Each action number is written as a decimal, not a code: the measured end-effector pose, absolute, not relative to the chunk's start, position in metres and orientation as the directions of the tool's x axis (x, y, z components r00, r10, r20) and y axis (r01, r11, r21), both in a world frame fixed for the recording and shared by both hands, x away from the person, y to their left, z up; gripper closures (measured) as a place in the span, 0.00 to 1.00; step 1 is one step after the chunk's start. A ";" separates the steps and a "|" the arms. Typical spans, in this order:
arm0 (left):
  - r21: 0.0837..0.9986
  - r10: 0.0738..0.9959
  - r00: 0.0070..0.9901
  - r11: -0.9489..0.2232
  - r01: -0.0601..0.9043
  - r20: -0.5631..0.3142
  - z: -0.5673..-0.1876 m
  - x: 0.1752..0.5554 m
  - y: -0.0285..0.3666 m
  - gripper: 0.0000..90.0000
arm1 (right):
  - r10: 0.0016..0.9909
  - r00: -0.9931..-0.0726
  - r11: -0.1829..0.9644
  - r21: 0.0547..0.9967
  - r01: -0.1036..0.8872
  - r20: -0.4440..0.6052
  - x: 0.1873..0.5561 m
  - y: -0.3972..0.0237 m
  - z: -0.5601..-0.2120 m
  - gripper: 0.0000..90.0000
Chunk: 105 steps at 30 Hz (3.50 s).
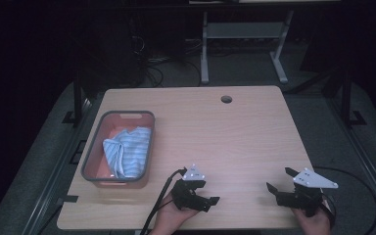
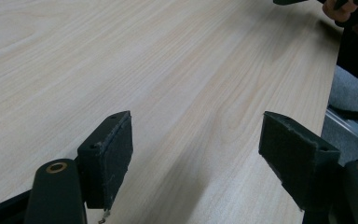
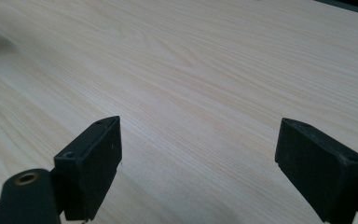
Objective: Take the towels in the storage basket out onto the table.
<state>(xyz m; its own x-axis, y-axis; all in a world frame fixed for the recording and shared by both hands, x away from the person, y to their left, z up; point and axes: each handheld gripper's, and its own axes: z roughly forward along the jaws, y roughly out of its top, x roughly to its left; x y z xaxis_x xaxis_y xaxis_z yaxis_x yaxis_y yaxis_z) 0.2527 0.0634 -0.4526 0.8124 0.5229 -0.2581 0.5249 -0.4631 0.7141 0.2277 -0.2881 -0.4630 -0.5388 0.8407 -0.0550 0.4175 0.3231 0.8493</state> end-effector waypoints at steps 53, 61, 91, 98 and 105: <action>0.687 0.538 0.798 -0.473 0.552 -0.272 -0.355 0.335 0.094 0.25 | 0.854 -0.517 0.312 0.850 0.424 -0.055 0.226 -0.294 -0.459 0.16; 0.694 0.554 0.786 -0.452 0.560 -0.273 -0.339 0.345 0.107 0.25 | 0.854 -0.517 0.312 0.850 0.424 -0.055 0.226 -0.293 -0.458 0.16; 0.679 0.686 0.669 -0.348 0.646 -0.285 -0.317 0.356 0.195 0.27 | 0.848 -0.525 0.328 0.846 0.420 -0.069 0.227 -0.289 -0.458 0.16; 0.677 0.729 0.624 -0.310 0.668 -0.282 -0.319 0.358 0.217 0.27 | 0.848 -0.524 0.332 0.846 0.418 -0.074 0.226 -0.289 -0.458 0.16; 0.670 0.769 0.561 -0.245 0.701 -0.306 -0.328 0.359 0.245 0.27 | 0.848 -0.525 0.330 0.845 0.422 -0.070 0.226 -0.288 -0.458 0.16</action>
